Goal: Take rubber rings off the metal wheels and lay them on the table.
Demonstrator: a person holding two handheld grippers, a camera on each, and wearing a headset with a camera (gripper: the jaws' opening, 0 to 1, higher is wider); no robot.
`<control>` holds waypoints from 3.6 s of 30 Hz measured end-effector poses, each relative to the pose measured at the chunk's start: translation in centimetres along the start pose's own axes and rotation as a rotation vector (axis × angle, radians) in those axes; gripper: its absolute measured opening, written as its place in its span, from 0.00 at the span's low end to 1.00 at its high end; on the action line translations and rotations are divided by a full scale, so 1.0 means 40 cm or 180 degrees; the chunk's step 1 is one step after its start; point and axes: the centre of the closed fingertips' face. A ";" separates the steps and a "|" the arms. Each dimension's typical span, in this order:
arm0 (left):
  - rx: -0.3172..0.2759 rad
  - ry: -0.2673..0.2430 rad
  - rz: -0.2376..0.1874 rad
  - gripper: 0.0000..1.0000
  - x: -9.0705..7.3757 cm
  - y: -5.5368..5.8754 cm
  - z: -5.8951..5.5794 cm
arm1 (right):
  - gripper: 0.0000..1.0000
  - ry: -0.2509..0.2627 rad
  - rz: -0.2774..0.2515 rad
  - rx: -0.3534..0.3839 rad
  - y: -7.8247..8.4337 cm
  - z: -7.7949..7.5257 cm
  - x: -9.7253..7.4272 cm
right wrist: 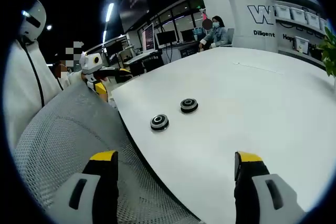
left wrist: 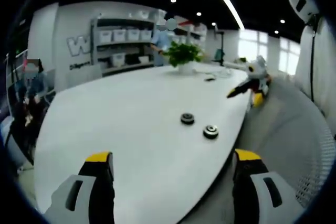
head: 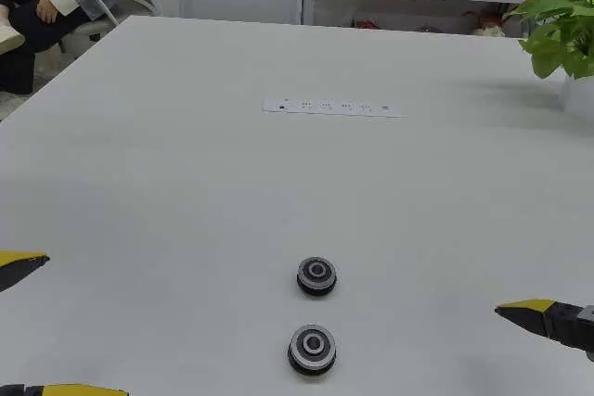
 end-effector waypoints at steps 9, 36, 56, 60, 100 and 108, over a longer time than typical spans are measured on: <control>0.0004 -0.0002 0.0010 0.95 0.000 0.001 0.000 | 0.87 0.0005 0.0017 -0.0006 0.003 -0.001 0.000; 0.0014 0.0030 0.0024 0.95 0.000 0.005 0.004 | 0.86 -0.0009 0.0032 -0.0009 0.005 -0.004 0.003; 0.0047 0.0100 0.0090 0.96 0.003 0.016 0.007 | 0.86 -0.0034 0.0072 -0.0024 0.008 -0.001 0.005; 0.0063 0.0126 0.0106 0.96 0.007 0.016 0.005 | 0.85 -0.0038 0.0071 -0.0032 0.006 -0.003 0.005; 0.0587 0.0824 0.0122 0.90 0.096 -0.065 -0.065 | 0.68 -0.0473 -0.0008 -0.0363 -0.060 0.018 0.071; 0.0753 0.1011 0.0148 0.87 0.134 -0.083 -0.100 | 0.67 -0.0562 0.0052 -0.0477 -0.067 0.026 0.092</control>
Point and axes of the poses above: the centre of the closed fingertips' face, and the gripper's own axes: x roughly forward along the fingers, z roughly to its left, y roughly out of its underside, and after that the axes turned 2 degrees about -z, right-handed
